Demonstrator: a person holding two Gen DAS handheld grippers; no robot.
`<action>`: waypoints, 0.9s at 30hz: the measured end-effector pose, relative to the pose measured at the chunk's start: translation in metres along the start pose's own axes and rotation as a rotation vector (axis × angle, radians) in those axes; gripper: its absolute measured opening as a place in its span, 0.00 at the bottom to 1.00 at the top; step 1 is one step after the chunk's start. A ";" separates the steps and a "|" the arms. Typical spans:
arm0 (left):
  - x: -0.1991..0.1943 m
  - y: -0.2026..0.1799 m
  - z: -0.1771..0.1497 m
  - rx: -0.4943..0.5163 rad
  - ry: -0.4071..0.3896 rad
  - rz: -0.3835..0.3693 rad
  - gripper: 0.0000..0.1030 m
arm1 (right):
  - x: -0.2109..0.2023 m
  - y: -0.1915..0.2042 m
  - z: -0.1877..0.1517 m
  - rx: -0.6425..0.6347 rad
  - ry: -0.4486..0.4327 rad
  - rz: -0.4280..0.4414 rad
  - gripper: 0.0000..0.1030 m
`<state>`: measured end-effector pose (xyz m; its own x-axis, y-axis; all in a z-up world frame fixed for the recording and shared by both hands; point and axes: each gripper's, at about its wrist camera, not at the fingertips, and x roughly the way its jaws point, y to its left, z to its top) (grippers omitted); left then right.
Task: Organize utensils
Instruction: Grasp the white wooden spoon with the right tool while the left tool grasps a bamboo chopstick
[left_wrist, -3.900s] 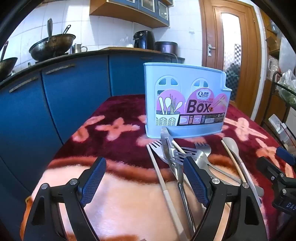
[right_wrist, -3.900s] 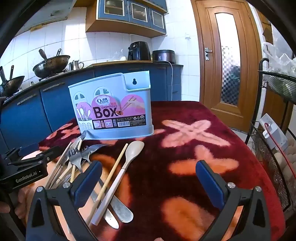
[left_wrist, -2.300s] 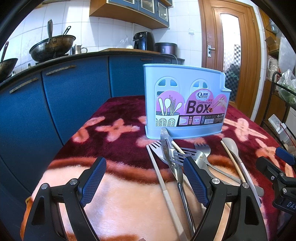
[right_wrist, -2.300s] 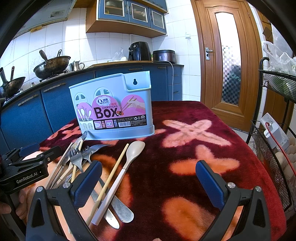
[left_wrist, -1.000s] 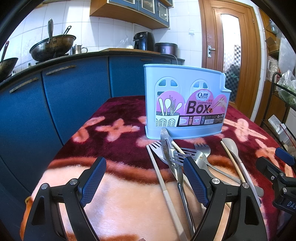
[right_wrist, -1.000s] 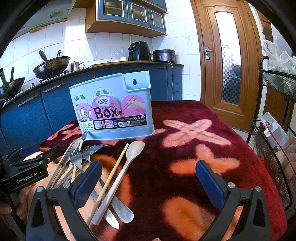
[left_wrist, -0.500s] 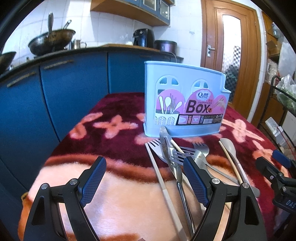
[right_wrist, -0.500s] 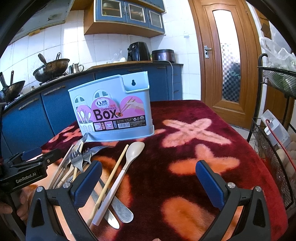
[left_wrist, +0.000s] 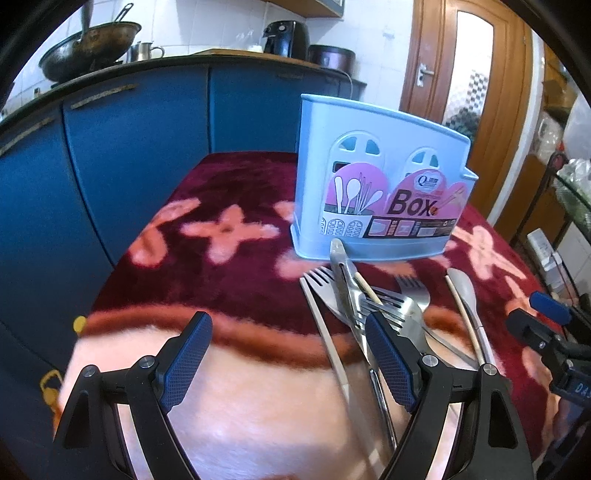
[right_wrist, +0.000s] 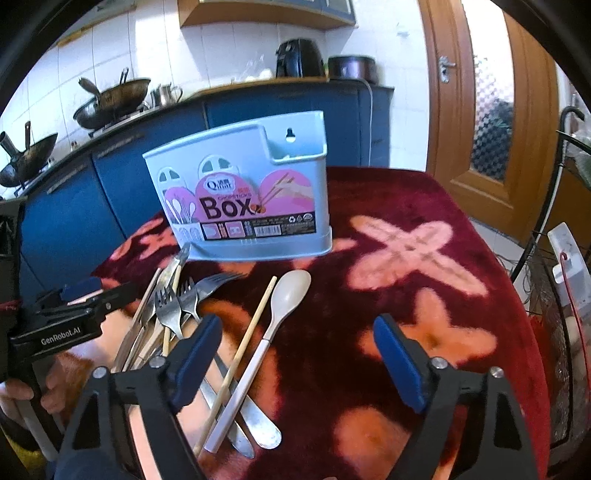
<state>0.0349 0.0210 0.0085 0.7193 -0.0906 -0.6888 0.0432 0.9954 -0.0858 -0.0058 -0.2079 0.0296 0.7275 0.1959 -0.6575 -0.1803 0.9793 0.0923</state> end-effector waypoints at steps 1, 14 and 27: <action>0.001 0.000 0.003 0.003 0.010 -0.002 0.79 | 0.002 0.000 0.003 -0.004 0.018 -0.003 0.79; 0.025 -0.001 0.011 0.054 0.161 0.002 0.72 | 0.037 -0.001 0.020 0.016 0.237 0.082 0.46; 0.045 -0.003 0.015 0.101 0.256 0.042 0.67 | 0.069 0.003 0.026 -0.063 0.372 0.112 0.29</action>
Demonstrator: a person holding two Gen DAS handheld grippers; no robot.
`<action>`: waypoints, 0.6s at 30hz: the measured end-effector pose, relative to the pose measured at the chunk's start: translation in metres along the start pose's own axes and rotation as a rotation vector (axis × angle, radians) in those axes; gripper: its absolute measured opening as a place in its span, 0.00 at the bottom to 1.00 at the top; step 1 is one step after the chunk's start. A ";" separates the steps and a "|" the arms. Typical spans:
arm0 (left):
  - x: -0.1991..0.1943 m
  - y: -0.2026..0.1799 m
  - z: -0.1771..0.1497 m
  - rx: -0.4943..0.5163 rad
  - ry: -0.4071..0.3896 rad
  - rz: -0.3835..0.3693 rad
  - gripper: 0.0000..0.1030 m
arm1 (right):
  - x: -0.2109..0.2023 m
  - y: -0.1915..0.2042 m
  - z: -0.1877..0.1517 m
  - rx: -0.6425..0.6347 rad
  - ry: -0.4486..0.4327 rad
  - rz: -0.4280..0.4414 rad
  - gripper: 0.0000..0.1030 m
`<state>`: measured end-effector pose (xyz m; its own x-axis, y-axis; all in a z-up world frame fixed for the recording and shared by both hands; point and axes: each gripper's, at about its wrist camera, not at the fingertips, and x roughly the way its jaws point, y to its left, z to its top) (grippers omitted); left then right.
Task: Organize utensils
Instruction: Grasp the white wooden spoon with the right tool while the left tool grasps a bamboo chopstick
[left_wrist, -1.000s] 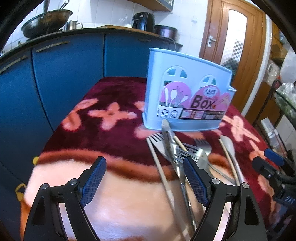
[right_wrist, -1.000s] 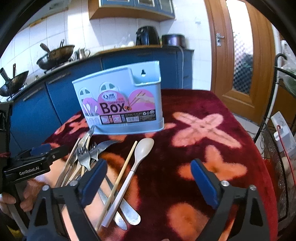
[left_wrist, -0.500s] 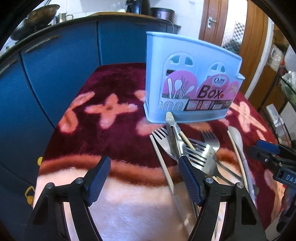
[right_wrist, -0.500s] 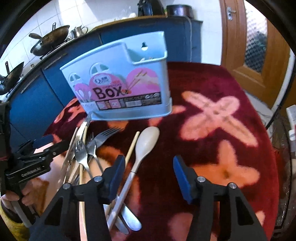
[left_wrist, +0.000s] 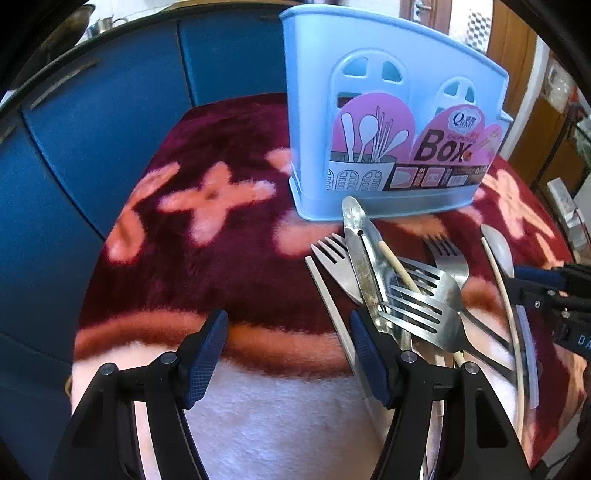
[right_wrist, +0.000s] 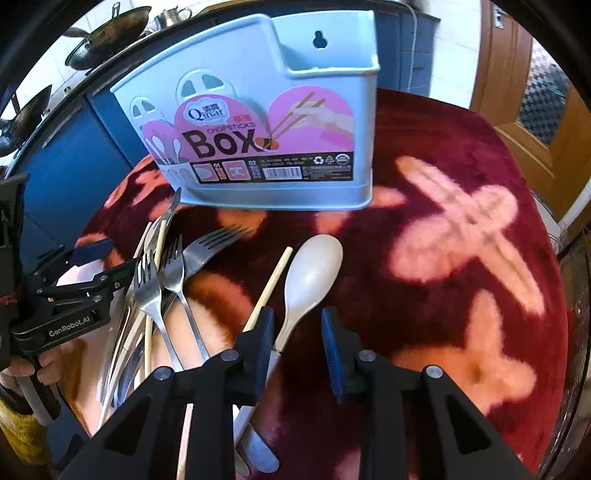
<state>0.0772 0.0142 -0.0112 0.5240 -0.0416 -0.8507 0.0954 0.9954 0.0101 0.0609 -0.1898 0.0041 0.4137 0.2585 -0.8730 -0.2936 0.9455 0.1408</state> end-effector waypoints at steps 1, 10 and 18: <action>0.000 0.001 0.001 -0.002 0.003 -0.001 0.67 | 0.000 -0.002 0.001 -0.002 0.011 0.012 0.30; -0.003 -0.004 0.001 -0.010 0.031 0.013 0.53 | 0.006 -0.018 0.011 0.014 0.087 0.108 0.31; -0.010 -0.003 0.000 0.032 0.064 -0.058 0.19 | 0.008 -0.013 0.016 0.009 0.102 0.063 0.23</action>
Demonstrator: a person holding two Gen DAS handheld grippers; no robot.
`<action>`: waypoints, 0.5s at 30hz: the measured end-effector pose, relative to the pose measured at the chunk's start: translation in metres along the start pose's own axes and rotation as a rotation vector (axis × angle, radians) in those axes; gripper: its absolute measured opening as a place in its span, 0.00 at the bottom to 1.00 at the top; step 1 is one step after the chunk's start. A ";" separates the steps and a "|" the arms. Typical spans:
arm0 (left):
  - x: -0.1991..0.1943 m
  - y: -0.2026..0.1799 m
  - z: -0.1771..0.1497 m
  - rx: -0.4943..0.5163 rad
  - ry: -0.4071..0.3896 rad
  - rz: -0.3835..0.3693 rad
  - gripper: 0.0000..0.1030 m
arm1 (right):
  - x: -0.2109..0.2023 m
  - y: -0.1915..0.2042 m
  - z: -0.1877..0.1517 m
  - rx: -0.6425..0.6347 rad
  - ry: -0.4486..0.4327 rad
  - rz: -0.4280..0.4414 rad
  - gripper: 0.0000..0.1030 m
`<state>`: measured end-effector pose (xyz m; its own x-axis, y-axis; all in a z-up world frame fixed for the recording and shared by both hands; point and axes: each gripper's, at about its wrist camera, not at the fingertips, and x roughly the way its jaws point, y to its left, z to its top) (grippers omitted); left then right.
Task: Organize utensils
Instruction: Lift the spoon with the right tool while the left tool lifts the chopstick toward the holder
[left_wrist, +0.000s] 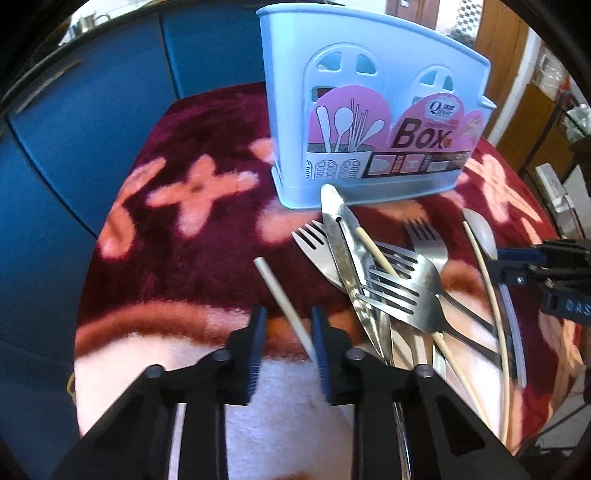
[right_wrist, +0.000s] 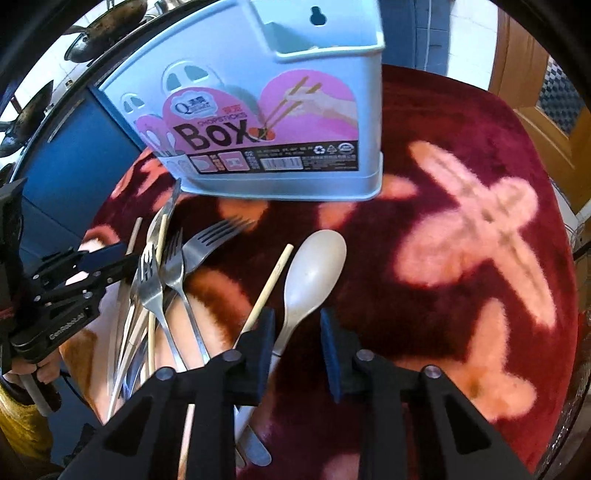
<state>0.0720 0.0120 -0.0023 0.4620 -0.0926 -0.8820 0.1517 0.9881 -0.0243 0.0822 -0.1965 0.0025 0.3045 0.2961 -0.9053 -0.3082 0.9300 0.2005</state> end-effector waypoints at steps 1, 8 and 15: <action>-0.001 0.004 0.000 -0.003 0.006 -0.024 0.17 | 0.002 0.001 0.002 0.008 0.000 0.000 0.20; 0.001 0.025 -0.002 -0.029 0.010 -0.159 0.07 | -0.002 -0.006 0.002 0.112 -0.007 0.004 0.13; -0.004 0.028 -0.001 0.023 -0.009 -0.213 0.04 | -0.016 -0.007 -0.006 0.207 -0.055 0.012 0.12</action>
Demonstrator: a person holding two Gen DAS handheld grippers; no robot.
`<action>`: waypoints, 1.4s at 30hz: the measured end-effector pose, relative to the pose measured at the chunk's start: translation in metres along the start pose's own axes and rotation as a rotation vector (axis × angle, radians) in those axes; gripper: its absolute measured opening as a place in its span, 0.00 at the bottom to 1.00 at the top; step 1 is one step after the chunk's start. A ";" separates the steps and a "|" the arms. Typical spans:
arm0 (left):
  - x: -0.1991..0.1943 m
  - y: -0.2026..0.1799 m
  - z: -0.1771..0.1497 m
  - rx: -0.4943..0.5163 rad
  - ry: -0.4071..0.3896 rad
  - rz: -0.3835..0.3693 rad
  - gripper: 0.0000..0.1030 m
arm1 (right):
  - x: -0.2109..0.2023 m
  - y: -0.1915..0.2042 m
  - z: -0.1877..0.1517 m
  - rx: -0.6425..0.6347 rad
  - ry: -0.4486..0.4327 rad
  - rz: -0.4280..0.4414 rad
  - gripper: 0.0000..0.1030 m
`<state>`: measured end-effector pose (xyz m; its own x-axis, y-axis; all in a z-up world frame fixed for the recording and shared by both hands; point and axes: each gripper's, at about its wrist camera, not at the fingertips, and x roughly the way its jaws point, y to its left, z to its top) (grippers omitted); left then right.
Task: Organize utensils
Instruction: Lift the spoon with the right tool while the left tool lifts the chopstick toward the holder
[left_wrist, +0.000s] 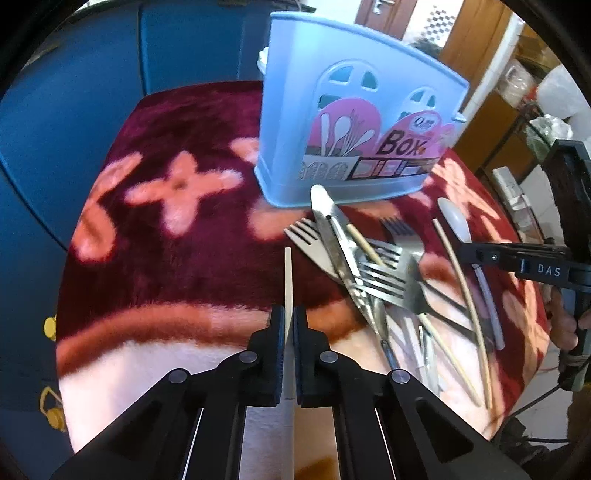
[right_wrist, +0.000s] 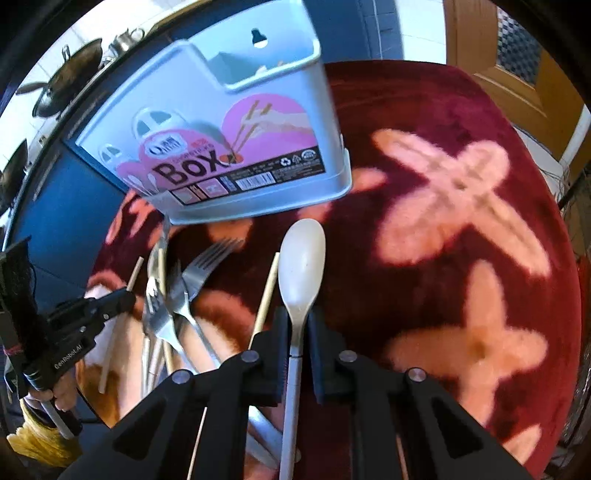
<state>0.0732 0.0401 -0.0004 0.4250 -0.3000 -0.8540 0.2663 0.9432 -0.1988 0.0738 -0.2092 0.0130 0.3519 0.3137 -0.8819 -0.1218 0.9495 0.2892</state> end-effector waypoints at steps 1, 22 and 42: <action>-0.003 0.000 0.000 -0.003 -0.010 -0.011 0.04 | -0.003 0.001 -0.002 0.002 -0.013 0.003 0.12; -0.092 -0.035 0.016 -0.120 -0.407 -0.072 0.04 | -0.103 0.038 -0.024 -0.196 -0.470 0.035 0.06; -0.127 -0.041 0.099 -0.148 -0.655 -0.032 0.04 | -0.148 0.046 0.007 -0.232 -0.628 0.044 0.06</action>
<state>0.0940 0.0249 0.1635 0.8685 -0.3088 -0.3878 0.1860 0.9281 -0.3224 0.0229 -0.2116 0.1594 0.8066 0.3622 -0.4672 -0.3199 0.9320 0.1702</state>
